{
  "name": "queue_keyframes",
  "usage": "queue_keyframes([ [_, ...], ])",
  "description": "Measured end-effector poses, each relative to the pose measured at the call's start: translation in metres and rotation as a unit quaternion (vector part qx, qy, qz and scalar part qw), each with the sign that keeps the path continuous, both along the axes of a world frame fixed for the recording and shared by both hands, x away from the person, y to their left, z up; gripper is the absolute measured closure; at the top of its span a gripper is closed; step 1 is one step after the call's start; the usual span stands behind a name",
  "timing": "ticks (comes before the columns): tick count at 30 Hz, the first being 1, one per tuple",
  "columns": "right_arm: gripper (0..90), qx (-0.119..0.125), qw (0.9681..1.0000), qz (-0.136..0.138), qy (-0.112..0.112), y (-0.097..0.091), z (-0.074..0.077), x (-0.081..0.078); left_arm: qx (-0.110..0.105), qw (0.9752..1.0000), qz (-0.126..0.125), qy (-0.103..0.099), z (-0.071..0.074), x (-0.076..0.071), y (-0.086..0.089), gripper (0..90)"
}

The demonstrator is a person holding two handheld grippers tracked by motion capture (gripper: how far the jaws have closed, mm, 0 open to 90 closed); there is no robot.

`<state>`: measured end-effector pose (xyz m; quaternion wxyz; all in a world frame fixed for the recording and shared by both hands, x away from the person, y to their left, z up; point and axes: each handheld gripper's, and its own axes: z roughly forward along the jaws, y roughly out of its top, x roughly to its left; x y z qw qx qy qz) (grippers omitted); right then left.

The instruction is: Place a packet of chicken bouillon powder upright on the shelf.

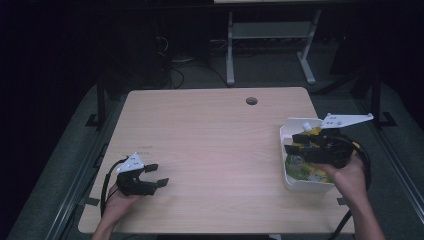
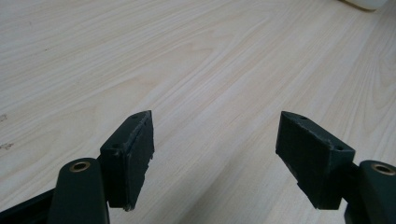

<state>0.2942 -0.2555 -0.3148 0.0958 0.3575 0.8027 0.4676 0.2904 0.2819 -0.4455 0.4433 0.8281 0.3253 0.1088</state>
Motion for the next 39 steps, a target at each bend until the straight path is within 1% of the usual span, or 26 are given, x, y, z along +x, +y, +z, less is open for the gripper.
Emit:
queue_keyframes([
  [2, 44.7, -0.001, 1.0000, 0.007, 0.003, 0.008, -0.004, 0.001, 0.000, 1.0000, -0.001, 0.001, 0.000, 0.000, 0.000, 27.5],
  [3, 44.7, -0.001, 1.0000, 0.007, 0.003, 0.008, -0.004, 0.001, 0.000, 1.0000, -0.001, 0.001, 0.000, 0.000, 0.000, 27.5],
  [4, 43.8, -0.003, 0.9999, 0.011, 0.006, 0.014, -0.007, 0.001, 0.002, 1.0000, -0.002, 0.001, 0.000, 0.000, 0.000, 27.5],
  [5, 43.8, -0.003, 0.9999, 0.011, 0.006, 0.014, -0.007, 0.001, 0.002, 1.0000, -0.002, 0.001, 0.000, 0.000, 0.000, 27.4],
  [6, 43.5, -0.005, 0.9998, 0.016, 0.008, 0.019, -0.011, 0.002, 0.003, 1.0000, -0.002, 0.002, 0.000, 0.000, 0.000, 27.4],
  [10, 43.4, -0.007, 0.9996, 0.024, 0.011, 0.026, -0.014, 0.003, 0.000, 1.0000, -0.001, 0.002, -0.001, 0.000, 0.000, 27.4],
  [13, 42.8, -0.011, 0.9993, 0.033, 0.014, 0.036, -0.019, 0.004, 0.000, 1.0000, -0.002, 0.002, -0.001, 0.000, 0.000, 27.4],
  [14, 42.8, -0.011, 0.9993, 0.033, 0.014, 0.036, -0.019, 0.004, 0.000, 1.0000, -0.002, 0.002, -0.001, 0.000, 0.000, 27.4],
  [18, 41.0, -0.011, 0.9989, 0.040, 0.020, 0.046, -0.025, 0.004, 0.000, 1.0000, -0.003, 0.002, -0.001, 0.000, 0.000, 27.3],
  [24, 39.9, -0.015, 0.9980, 0.056, 0.025, 0.062, -0.033, 0.005, 0.003, 1.0000, -0.002, 0.000, -0.001, 0.000, 0.000, 26.9],
  [28, 39.9, -0.015, 0.9976, 0.061, 0.030, 0.067, -0.036, 0.005, 0.002, 1.0000, -0.002, 0.000, -0.001, 0.000, 0.000, 26.9],
  [32, 38.6, -0.020, 0.9969, 0.068, 0.034, 0.077, -0.042, 0.007, 0.004, 1.0000, -0.003, 0.000, -0.001, 0.000, -0.001, 26.8],
  [39, 38.3, -0.020, 0.9961, 0.075, 0.041, 0.085, -0.050, 0.008, 0.003, 1.0000, -0.003, 0.000, -0.001, 0.000, -0.001, 26.6],
])
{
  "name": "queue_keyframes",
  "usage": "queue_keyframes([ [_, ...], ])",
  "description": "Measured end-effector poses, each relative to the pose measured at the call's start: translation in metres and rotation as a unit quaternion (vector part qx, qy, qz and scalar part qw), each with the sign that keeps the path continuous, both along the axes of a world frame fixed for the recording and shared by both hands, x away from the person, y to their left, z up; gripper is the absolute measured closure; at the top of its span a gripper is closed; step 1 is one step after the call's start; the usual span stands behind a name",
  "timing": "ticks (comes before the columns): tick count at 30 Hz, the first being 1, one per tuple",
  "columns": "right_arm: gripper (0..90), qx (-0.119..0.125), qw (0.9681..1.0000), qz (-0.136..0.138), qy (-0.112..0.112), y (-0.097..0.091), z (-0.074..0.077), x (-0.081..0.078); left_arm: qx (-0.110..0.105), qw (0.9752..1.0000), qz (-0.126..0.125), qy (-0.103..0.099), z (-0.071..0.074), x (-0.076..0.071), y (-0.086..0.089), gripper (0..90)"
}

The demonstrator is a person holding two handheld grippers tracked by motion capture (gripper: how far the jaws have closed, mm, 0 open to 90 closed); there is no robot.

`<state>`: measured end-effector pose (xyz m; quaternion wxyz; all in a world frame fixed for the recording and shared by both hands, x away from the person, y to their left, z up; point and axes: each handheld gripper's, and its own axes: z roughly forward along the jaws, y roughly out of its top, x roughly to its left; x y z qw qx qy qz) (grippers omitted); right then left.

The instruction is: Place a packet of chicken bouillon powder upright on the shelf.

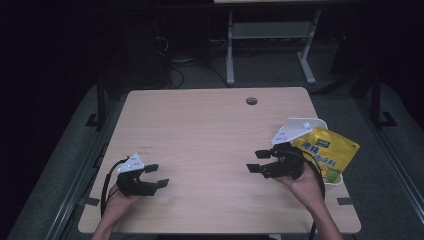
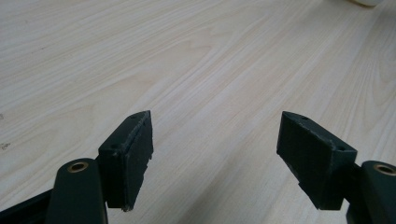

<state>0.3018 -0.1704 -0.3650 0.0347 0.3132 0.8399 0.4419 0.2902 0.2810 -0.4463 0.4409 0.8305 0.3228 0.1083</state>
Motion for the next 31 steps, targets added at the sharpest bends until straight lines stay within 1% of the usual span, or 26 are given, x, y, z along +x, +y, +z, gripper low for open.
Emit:
queue_keyframes([
  [13, 37.2, 0.002, 0.9998, 0.012, 0.018, 0.011, -0.019, -0.001, 0.005, 1.0000, -0.004, 0.002, 0.000, 0.000, -0.001, 26.6],
  [15, 36.6, 0.001, 0.9997, 0.014, 0.022, 0.014, -0.025, -0.001, 0.006, 1.0000, -0.005, 0.001, 0.000, 0.000, -0.001, 26.6],
  [16, 36.6, 0.001, 0.9997, 0.014, 0.022, 0.014, -0.025, -0.001, 0.006, 1.0000, -0.005, 0.001, 0.000, 0.000, -0.001, 26.6],
  [17, 36.4, 0.004, 0.9996, 0.014, 0.025, 0.015, -0.029, -0.002, 0.005, 1.0000, -0.006, 0.002, -0.001, -0.001, -0.002, 26.6],
  [18, 36.4, 0.004, 0.9996, 0.014, 0.025, 0.015, -0.029, -0.002, 0.005, 1.0000, -0.006, 0.002, -0.001, -0.001, -0.002, 26.6],
  [19, 35.8, 0.006, 0.9995, 0.016, 0.026, 0.017, -0.034, -0.004, 0.005, 1.0000, -0.006, 0.002, -0.001, -0.001, -0.002, 26.6],
  [20, 35.8, 0.006, 0.9995, 0.016, 0.026, 0.017, -0.034, -0.004, 0.005, 1.0000, -0.006, 0.002, -0.001, -0.001, -0.002, 26.6],
  [22, 35.4, 0.005, 0.9994, 0.017, 0.029, 0.019, -0.040, -0.006, 0.006, 1.0000, -0.007, 0.003, -0.001, -0.001, -0.003, 26.6],
  [26, 33.7, -0.005, 0.9991, 0.024, 0.034, 0.023, -0.050, -0.009, 0.009, 0.9999, -0.010, 0.004, -0.002, -0.001, -0.004, 26.6],
  [27, 33.5, -0.006, 0.9990, 0.028, 0.035, 0.025, -0.054, -0.012, 0.009, 0.9999, -0.010, 0.005, -0.002, -0.002, -0.005, 26.6],
  [28, 33.5, -0.006, 0.9990, 0.028, 0.035, 0.025, -0.054, -0.012, 0.009, 0.9999, -0.010, 0.005, -0.002, -0.002, -0.005, 26.6],
  [29, 31.4, -0.008, 0.9989, 0.031, 0.036, 0.028, -0.059, -0.015, 0.009, 0.9999, -0.011, 0.006, -0.002, -0.002, -0.005, 26.6],
  [30, 31.4, -0.008, 0.9989, 0.031, 0.036, 0.028, -0.059, -0.015, 0.009, 0.9999, -0.011, 0.006, -0.002, -0.002, -0.005, 26.6],
  [31, 28.3, -0.017, 0.9986, 0.034, 0.038, 0.030, -0.063, -0.018, 0.010, 0.9999, -0.011, 0.005, -0.002, -0.002, -0.005, 26.6],
])
